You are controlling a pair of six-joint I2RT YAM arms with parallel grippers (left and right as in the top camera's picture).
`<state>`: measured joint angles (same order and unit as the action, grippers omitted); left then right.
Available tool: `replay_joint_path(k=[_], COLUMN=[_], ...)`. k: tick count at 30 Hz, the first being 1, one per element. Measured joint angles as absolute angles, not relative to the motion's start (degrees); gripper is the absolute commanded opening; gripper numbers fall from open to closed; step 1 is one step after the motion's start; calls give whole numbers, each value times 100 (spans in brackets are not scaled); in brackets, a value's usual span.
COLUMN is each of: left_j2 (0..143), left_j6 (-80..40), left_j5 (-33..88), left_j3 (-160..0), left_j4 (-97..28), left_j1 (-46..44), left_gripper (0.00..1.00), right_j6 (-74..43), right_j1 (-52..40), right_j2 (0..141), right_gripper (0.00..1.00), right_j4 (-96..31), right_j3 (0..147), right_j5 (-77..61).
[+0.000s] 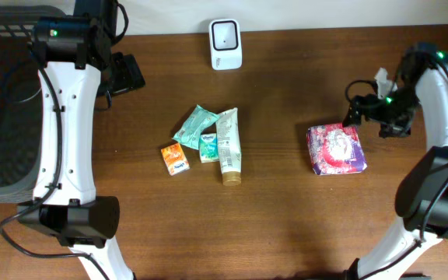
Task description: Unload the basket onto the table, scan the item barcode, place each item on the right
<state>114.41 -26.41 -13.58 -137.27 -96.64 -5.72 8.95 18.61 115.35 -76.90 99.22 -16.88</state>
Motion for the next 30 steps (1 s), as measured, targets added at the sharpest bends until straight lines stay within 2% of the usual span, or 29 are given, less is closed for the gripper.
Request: replay_joint_path(k=[6,8,9,11,12,14,15,21,22,25,30], left_j2=[11441,11441,11441,11441,11441,11441,11441,11441,11441,11441,11441], left_j6=[-2641,-2641,-2641,-2641,-2641,-2641,-2641,-2641,-2641,-2641,-2641], left_j5=[-1361,-1361,-1361,-1361,-1361,-1361,-1361,-1358,-1361,-1361,-1358], left_j3=[-13727,-13727,-13727,-13727,-13727,-13727,-13727,-13727,-13727,-13727,-13727], left_j4=[-9662,-9664,-9664,-9664,-9666,-9666,-9666,-9666,-9666,-9666,-9666], left_j1=[-572,-572,-572,-572,-572,-572,-572,-572,-572,-572,-572], left_gripper=[99,99,99,99,99,99,99,99,99,99,99], right_j6=[1518,1767,1870,1951,1979,1997,1990,1608,1273,731,878], right_j1=[2449,2349,2268,2126,1953,1730,1590,849,816,1057,2060], right_j2=[11546,11539,11539,11539,11539,11539,11539,11539,11539,11539,11539], right_gripper=[89,77,62,59,59,73,76,86,92,98,98], right_j4=[-6473,-6246,-6119,-6101,-6125,-6160,-6167,-5981,-5784,-5634,-5664], right_j3=[8506,8134,7955,7780,7706,7695,7690,7684,7675,7682,7745], right_j5=[-2995,-3413,-3553,-3673,-3726,-3763,-3760,-3712,-3566,-3446,-3881])
